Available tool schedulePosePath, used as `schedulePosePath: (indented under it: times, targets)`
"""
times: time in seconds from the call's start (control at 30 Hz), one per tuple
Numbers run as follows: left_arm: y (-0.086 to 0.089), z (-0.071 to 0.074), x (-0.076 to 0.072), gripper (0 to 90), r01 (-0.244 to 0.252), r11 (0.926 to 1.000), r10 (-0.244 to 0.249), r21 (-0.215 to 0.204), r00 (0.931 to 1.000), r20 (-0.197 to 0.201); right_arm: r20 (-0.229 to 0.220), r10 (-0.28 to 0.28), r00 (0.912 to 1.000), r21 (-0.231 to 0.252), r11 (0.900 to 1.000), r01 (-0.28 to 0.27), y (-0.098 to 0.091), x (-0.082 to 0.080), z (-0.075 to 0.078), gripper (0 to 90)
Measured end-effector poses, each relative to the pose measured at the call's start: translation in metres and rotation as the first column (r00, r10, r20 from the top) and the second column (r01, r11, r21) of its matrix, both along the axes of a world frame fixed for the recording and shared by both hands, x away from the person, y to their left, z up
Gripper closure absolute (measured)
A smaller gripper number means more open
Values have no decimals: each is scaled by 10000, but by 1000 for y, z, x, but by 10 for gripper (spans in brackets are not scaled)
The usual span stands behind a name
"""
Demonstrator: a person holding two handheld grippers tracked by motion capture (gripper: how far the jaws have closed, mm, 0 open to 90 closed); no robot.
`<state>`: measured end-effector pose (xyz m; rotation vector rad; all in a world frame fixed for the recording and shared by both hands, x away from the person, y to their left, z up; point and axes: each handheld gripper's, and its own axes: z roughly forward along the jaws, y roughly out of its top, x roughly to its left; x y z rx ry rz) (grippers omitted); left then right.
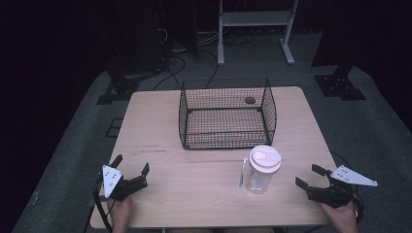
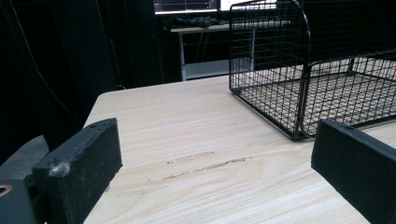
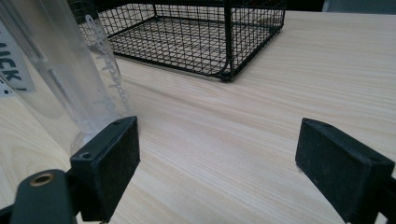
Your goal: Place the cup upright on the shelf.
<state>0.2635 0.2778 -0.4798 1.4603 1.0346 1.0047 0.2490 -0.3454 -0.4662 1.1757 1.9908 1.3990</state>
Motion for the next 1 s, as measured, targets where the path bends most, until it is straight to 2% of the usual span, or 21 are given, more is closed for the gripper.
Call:
schedulePosePath:
  times: [0.23,0.4,0.5,1.0]
  targets:
    - [0,0,-1,9,18,10000,-18,13,10000,66,-6,154,9999,-37,9999,-154,2,-2,1,127]
    - [0,0,-1,9,46,10000,-46,1,9999,90,114,441,9990,178,9989,-443,3,-6,8,125]
    - [0,0,-1,9,47,10000,-47,5,9999,94,144,557,9983,118,9984,-559,5,-6,10,123]
    - [-1,0,-1,9,24,9999,-25,98,10000,89,207,1378,9902,246,9901,-1383,15,-17,29,75]
